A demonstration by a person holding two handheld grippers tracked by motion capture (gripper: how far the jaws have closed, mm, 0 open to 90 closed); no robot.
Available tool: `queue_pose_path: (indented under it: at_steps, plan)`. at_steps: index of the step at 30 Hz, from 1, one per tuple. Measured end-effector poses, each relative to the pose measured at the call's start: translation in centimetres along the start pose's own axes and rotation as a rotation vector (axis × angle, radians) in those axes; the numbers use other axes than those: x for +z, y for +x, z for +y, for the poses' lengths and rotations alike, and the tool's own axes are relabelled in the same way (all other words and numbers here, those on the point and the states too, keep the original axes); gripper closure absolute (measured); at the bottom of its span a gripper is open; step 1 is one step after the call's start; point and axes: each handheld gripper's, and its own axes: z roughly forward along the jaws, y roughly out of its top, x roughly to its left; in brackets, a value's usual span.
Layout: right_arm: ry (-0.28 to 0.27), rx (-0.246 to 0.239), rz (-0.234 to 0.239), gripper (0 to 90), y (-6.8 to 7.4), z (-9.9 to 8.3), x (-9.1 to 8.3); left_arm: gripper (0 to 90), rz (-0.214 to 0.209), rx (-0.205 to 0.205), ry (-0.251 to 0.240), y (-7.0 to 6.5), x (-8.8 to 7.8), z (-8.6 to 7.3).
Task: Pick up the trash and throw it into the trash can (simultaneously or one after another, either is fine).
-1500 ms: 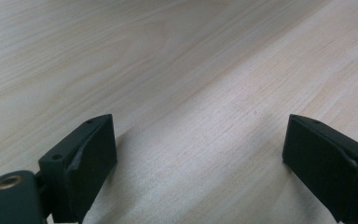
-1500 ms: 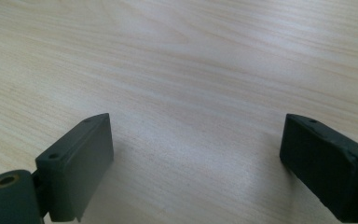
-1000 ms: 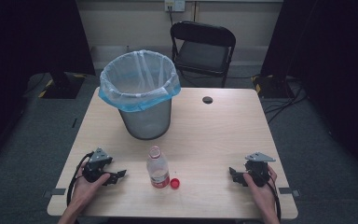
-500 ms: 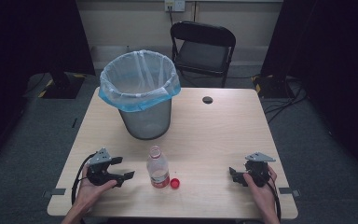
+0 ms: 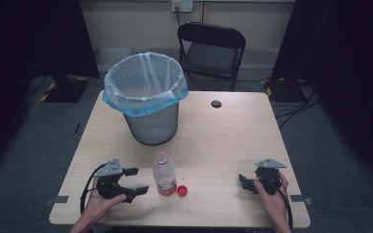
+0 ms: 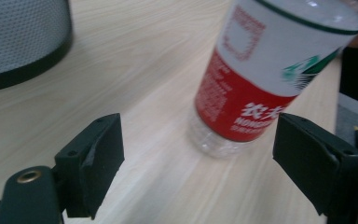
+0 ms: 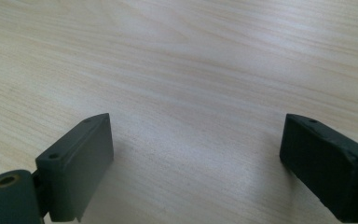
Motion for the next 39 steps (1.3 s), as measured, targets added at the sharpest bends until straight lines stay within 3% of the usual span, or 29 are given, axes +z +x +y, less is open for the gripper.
queue_pose_path:
  at_steps: [4,7,9,12,24,30,33,39]
  plan:
    - [0.0,0.0,0.0,8.9,0.0,0.0,0.0,16.0,-0.045,0.023,-0.002,-1.0,0.8,0.6]
    - [0.0,0.0,0.0,8.9,0.0,0.0,0.0,16.0,-0.051,0.042,-0.01,-1.6,1.4,1.1]
    - [0.0,0.0,0.0,8.9,0.0,0.0,0.0,16.0,-0.059,0.033,-0.026,-1.8,1.8,1.5]
    - [0.0,0.0,0.0,8.9,0.0,0.0,0.0,16.0,-0.068,0.048,-0.014,-2.2,2.6,1.8]
    - [0.0,0.0,0.0,8.9,0.0,0.0,0.0,16.1,-0.046,0.081,-0.007,-3.2,5.6,2.5]
    - [0.0,0.0,0.0,8.9,0.0,0.0,0.0,17.9,-0.021,0.094,-0.014,-3.3,6.2,2.4]
    - [0.0,0.0,0.0,8.9,0.0,0.0,0.0,19.1,-0.026,0.08,-0.021,-3.2,6.5,2.3]
    - [0.0,0.0,0.0,8.9,0.0,0.0,0.0,19.2,-0.012,0.097,-0.001,-3.4,7.3,2.0]
